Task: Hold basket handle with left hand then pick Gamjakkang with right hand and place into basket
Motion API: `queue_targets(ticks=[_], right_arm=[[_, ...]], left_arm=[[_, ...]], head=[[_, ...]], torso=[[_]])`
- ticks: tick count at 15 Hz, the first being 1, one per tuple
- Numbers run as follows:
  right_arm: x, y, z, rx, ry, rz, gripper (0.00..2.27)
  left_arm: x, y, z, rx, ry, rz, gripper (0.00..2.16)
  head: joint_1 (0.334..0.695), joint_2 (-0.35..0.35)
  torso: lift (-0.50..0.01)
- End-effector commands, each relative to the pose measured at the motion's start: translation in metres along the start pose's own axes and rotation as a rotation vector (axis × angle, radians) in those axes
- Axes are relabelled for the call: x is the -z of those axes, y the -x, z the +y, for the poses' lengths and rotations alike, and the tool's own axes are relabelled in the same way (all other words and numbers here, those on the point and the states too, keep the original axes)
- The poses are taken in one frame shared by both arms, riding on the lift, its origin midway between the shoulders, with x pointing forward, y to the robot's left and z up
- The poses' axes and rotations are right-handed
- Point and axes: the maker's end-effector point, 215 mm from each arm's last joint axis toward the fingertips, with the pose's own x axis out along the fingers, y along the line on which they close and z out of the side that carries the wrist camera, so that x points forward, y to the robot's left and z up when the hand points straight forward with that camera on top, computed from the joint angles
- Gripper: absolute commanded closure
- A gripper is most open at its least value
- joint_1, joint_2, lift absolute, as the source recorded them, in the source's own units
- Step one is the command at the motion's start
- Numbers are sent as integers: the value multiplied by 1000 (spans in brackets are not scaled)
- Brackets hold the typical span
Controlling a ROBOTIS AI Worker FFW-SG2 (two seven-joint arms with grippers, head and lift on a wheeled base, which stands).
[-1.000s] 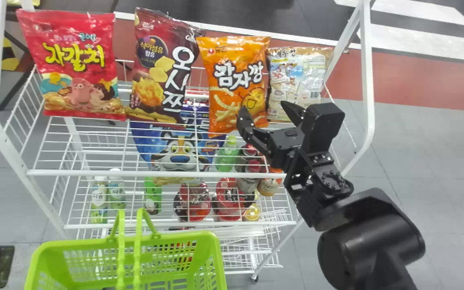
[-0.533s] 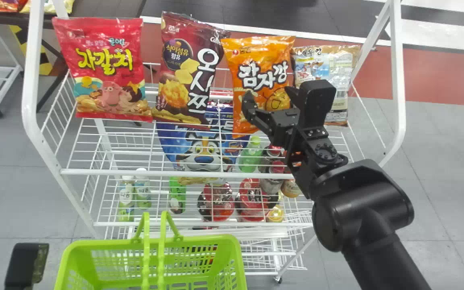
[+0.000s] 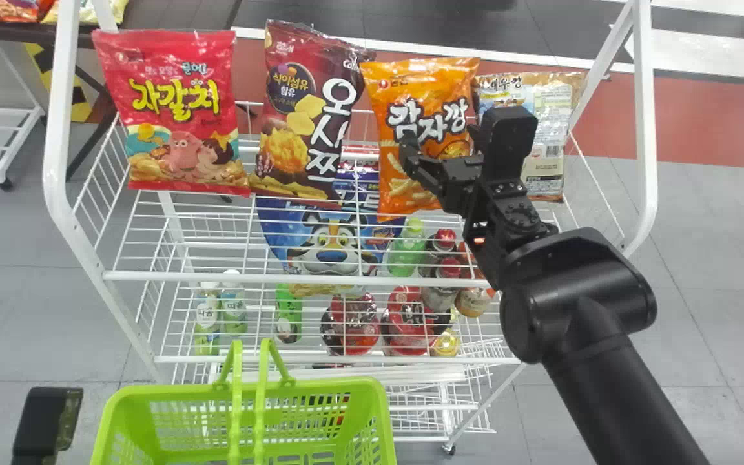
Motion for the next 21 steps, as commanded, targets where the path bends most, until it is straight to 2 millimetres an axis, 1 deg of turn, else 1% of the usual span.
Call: queue_targets(ticks=[1,2,4,5,7,8,9,11,12,13,15,17,20,21], right_arm=[[7,-12,3,-14,-10,34,178],[6,-13,7,-22,-6,34,208],[10,-13,8,-23,-3,46,259],[14,-13,11,-34,-2,60,454],[18,-13,14,-54,-4,70,954],[24,-13,13,-52,-3,81,1349],[27,-16,10,-48,-5,86,1578],[24,-17,7,-41,-4,67,1993],[16,-15,7,-38,-7,34,2034],[14,-10,6,-32,-8,25,2125],[4,1,8,-25,-15,3,2135],[-4,14,4,-8,-5,3,2135],[-16,44,-3,11,12,2,2135],[-18,54,-1,3,7,6,2135]], left_arm=[[0,1,0,0,2,1,2148],[-2,1,1,-1,3,0,2148],[-5,2,4,1,4,1,2145],[-4,4,6,-2,8,4,2148],[-5,3,10,1,14,3,2145],[-7,3,13,2,17,3,2148],[-7,3,16,0,24,2,2145],[-6,2,20,-2,32,0,2148],[-7,2,21,-5,26,-2,2148],[-8,2,21,-5,25,-4,2148],[-9,2,20,-5,19,-6,2148],[-8,1,18,-3,16,-5,2148],[-8,-1,16,1,12,-4,2148],[-8,-1,15,-1,7,-2,2148]], head=[[695,-149],[695,-146],[695,-138],[695,-134],[695,-125],[695,-121],[695,-119],[695,-121],[695,-124],[695,-125],[695,-128],[695,-130],[695,-143],[695,-151]], torso=[[-20],[-20],[-20],[-20],[-20],[-20],[-20],[-20],[-20],[-20],[-20],[-20],[-20],[-20]])
